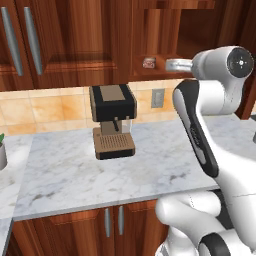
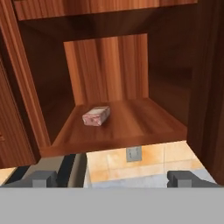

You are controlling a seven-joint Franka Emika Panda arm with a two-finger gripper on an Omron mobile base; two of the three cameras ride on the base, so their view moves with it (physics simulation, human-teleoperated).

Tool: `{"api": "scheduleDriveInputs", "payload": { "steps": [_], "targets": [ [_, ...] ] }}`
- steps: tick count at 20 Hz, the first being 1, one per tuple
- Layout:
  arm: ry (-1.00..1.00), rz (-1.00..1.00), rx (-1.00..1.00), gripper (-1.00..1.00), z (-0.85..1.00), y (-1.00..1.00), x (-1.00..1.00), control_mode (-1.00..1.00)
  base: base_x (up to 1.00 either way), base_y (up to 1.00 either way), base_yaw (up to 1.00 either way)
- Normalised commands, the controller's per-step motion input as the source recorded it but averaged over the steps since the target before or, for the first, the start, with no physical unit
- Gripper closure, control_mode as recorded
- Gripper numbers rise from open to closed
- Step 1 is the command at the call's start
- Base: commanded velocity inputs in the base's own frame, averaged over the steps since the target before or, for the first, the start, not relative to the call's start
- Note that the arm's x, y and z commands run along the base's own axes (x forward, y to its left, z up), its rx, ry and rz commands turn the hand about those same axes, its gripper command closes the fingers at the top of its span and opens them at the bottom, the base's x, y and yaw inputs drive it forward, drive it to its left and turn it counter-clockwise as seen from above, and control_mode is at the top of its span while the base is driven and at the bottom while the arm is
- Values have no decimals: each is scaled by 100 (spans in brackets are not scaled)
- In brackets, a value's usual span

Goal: Locate and retrieve the spray and bar soap from the cabinet. Place them next to the sink.

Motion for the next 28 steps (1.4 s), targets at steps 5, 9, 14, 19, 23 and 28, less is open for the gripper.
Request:
{"api": "scheduleDriveInputs", "payload": {
  "steps": [5, 9, 14, 19, 23, 28],
  "targets": [
    [-1, 0, 0, -100, 0, -2, 37, -100, 0, 0, 0],
    [1, 0, 0, -100, 0, -1, 29, -100, 0, 0, 0],
    [2, 0, 0, -100, 0, 0, 32, -100, 0, 0, 0],
    [2, 0, 0, -100, 0, 0, 39, -100, 0, 0, 0],
    [6, -2, 0, -100, 0, 0, 36, -100, 0, 0, 0],
    [10, -2, 0, -100, 0, 3, 32, -100, 0, 0, 0]
  ]
}}
